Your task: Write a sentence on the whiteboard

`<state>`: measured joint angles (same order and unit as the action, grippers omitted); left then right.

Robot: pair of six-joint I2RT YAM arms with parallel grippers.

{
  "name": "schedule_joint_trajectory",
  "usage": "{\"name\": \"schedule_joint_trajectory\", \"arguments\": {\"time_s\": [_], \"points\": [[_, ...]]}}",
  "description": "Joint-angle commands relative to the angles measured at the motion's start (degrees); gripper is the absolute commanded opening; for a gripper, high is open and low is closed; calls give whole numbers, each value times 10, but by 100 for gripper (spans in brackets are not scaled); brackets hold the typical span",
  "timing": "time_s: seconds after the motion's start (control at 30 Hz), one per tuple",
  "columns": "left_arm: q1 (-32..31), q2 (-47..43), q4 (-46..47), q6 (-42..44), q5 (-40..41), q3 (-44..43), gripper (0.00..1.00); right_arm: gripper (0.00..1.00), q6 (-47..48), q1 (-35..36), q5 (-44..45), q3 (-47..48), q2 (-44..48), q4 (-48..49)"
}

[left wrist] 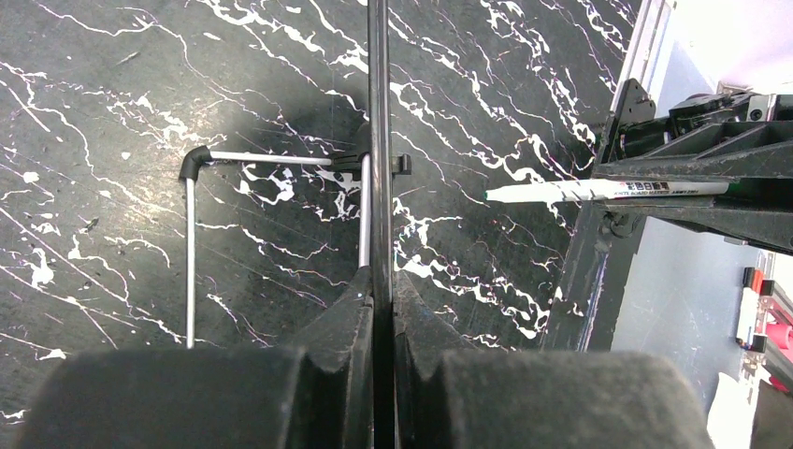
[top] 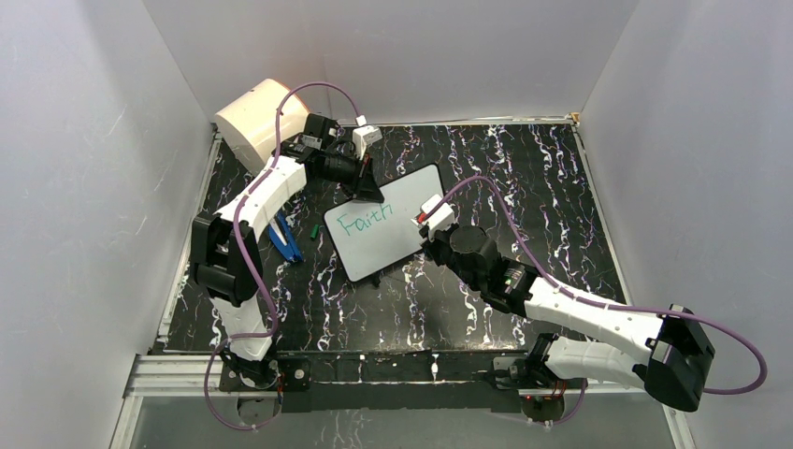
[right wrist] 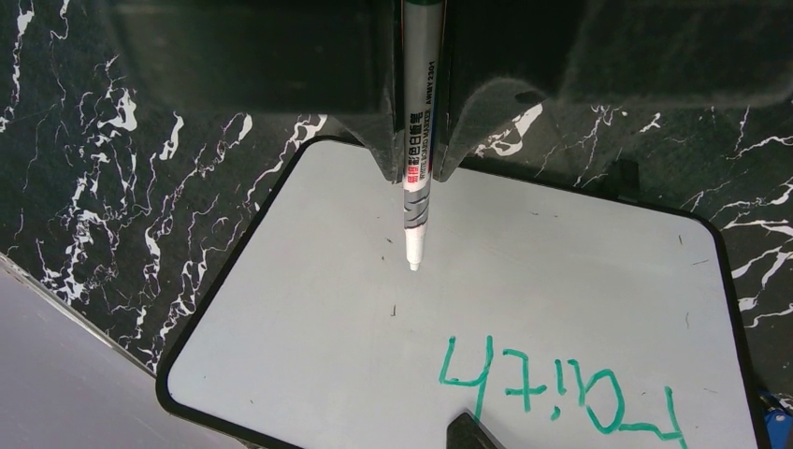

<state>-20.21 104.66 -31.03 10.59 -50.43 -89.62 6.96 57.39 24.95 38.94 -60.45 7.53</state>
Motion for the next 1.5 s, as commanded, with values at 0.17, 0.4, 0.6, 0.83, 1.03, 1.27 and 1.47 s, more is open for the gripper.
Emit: {"name": "schedule_joint_trajectory", "arguments": {"time_s": [0.17,0.4,0.6,0.83,1.03,1.27,1.47], "points": [[-2,-16,-42,35,-16,7,0,0,13,-2,5,24,8,46],[-2,-15,-42,33,-9,17,0,0,16,-2,11,17,9,61],[-2,-12,-27,23,1,31,0,0,21,-2,23,11,8,70],[-2,-10,-22,19,3,33,0,0,32,-3,33,15,-8,96],[-2,-10,-21,19,3,32,0,0,40,-5,43,27,-45,117],[-2,-11,-20,18,4,34,0,0,48,-10,46,32,-62,156],[-2,-8,-20,18,4,34,0,0,50,-21,36,41,-81,173]]}}
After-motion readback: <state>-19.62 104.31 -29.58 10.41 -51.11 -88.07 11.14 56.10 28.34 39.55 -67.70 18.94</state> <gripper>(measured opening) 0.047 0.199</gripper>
